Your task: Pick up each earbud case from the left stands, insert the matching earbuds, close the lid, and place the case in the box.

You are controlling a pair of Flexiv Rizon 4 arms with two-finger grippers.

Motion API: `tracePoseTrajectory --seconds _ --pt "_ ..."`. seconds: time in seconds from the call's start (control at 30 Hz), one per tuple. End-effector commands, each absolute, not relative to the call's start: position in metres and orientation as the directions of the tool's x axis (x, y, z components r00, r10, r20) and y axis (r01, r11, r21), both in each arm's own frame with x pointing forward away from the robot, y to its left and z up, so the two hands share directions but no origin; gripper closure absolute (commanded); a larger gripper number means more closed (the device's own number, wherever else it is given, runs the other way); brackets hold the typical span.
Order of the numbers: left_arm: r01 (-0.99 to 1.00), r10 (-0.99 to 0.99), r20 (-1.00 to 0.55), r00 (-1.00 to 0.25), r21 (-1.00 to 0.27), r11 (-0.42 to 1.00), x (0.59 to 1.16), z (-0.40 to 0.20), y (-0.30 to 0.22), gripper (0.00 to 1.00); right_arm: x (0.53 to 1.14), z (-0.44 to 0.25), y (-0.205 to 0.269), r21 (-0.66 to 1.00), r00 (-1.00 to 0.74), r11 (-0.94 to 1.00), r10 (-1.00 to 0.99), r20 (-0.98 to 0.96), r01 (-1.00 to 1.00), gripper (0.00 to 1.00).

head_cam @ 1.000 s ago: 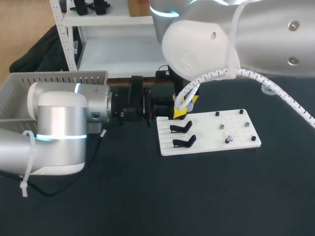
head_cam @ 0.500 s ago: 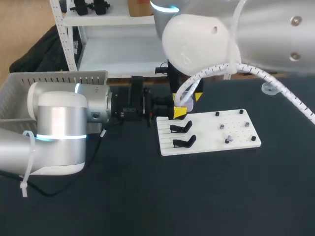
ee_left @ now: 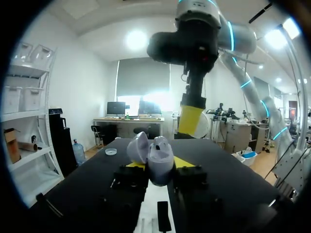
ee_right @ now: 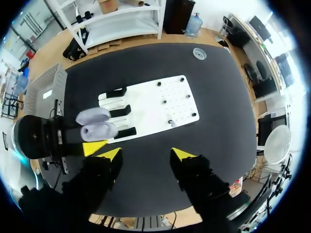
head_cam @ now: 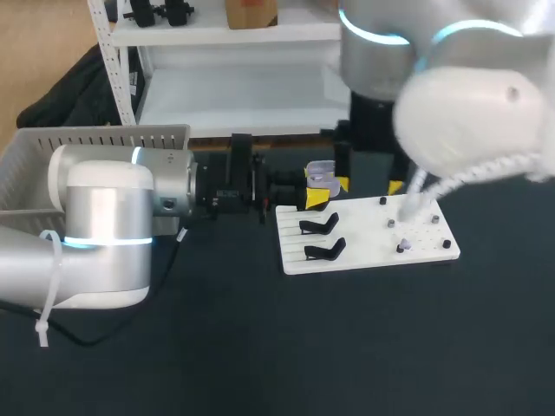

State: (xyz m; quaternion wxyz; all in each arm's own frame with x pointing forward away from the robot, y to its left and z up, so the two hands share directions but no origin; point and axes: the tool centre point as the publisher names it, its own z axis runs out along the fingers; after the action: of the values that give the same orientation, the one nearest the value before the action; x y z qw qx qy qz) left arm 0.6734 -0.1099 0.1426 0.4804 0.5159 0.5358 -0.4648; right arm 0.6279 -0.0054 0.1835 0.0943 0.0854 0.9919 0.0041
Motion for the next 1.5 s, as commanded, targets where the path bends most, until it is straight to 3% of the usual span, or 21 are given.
tracePoseTrajectory --seconds 0.03,0.13,0.33,0.67,0.93,1.1,1.5 --pt "0.999 0.104 -0.995 -0.005 -0.001 0.040 0.673 0.142 -0.110 1.00 0.614 0.173 -0.029 0.108 -0.935 0.978 0.202 -0.292 0.178 0.37" --pt "0.999 0.104 -0.995 -0.005 -0.001 0.040 0.673 0.142 -0.110 1.00 0.613 0.163 -0.036 0.126 -0.927 0.972 0.228 -0.298 0.199 0.40" --pt "0.999 0.104 -0.995 -0.005 -0.001 0.040 0.673 0.142 -0.110 1.00 0.614 0.136 -0.049 0.176 -0.913 0.957 0.274 -0.303 0.229 0.20" --pt "0.999 0.104 -0.995 -0.005 -0.001 0.040 0.673 0.142 -0.110 1.00 0.627 0.092 -0.070 0.202 -0.871 0.896 0.435 -0.228 0.395 0.29" --pt "0.999 0.104 -0.995 -0.005 -0.001 0.040 0.673 0.142 -0.110 1.00 0.638 0.067 -0.074 0.229 -0.891 0.905 0.406 -0.204 0.360 0.31" --pt "0.999 0.104 -0.995 -0.005 -0.001 0.040 0.673 0.142 -0.110 1.00 0.645 0.058 -0.073 0.254 -0.902 0.913 0.376 -0.214 0.320 0.25" --pt "0.999 0.104 -0.995 -0.005 -0.001 0.040 0.673 0.142 -0.110 1.00 0.653 0.034 -0.064 0.308 -0.911 0.904 0.364 -0.192 0.297 0.25"
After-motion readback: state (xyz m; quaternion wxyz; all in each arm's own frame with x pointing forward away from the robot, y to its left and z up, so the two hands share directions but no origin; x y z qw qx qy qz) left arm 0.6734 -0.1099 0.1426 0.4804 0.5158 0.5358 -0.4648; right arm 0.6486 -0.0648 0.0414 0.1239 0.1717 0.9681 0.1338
